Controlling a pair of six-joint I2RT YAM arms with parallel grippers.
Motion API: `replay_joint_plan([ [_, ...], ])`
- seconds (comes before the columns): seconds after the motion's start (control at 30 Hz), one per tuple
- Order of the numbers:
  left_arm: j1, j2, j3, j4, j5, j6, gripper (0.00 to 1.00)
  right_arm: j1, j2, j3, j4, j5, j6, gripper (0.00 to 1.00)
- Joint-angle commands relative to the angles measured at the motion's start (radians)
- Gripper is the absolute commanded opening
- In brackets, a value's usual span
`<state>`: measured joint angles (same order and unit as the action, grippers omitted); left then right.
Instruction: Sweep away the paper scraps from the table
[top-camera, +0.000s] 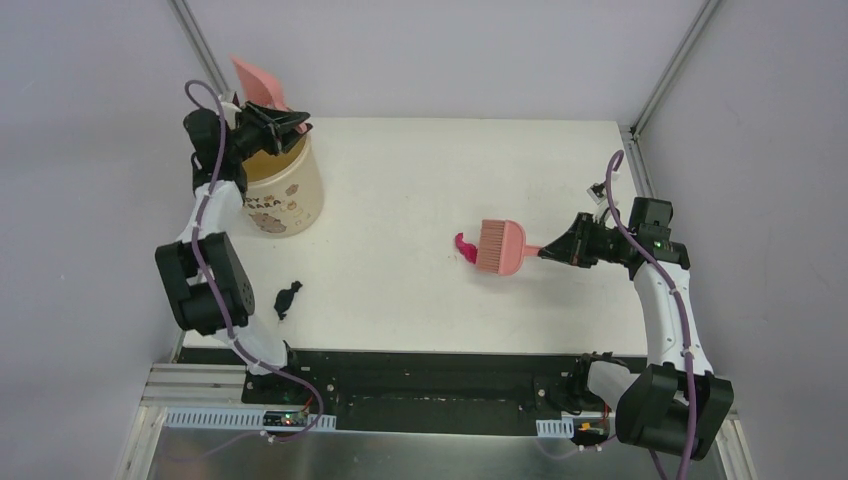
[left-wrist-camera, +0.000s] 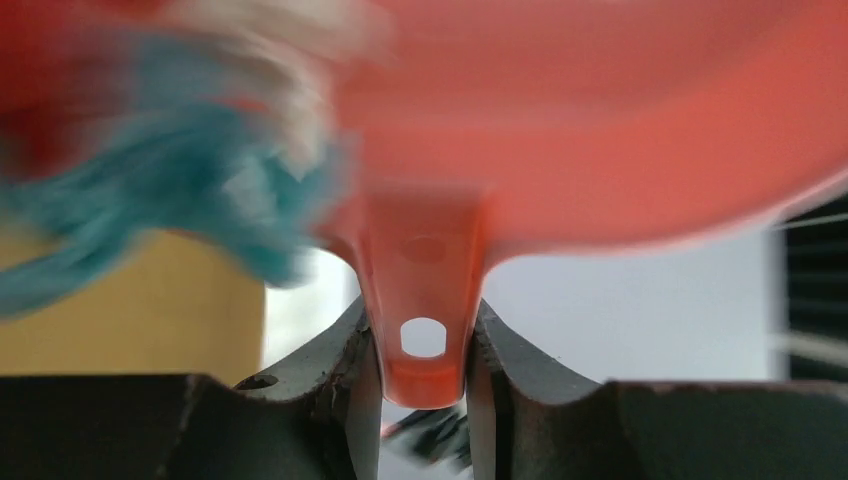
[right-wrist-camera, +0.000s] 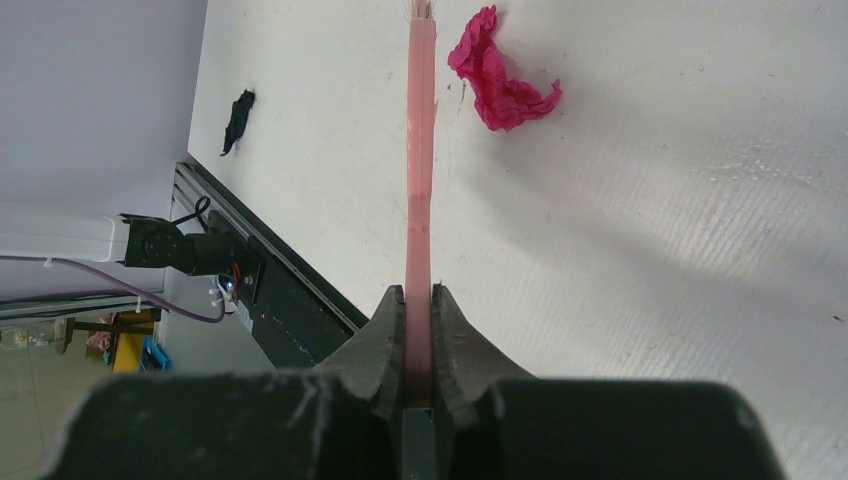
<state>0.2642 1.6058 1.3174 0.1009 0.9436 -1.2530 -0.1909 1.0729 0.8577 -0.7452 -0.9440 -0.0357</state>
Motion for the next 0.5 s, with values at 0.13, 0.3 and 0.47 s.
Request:
replay_joint_plan([
  [0.13,-0.016,0.123,-0.248,1.320,-0.183,-0.944,0.00,-0.008,-0.002,0.006,0.018,-0.039,-0.036,0.00],
  [0.3,-0.016,0.084,-0.264,1.262,-0.150,-0.884,0.00,-0.008,0.010,0.010,0.017,-0.043,-0.036,0.00],
  [0.47,-0.016,0.069,-0.257,1.254,-0.136,-0.871,0.00,-0.008,0.010,0.012,0.008,-0.040,-0.044,0.00],
])
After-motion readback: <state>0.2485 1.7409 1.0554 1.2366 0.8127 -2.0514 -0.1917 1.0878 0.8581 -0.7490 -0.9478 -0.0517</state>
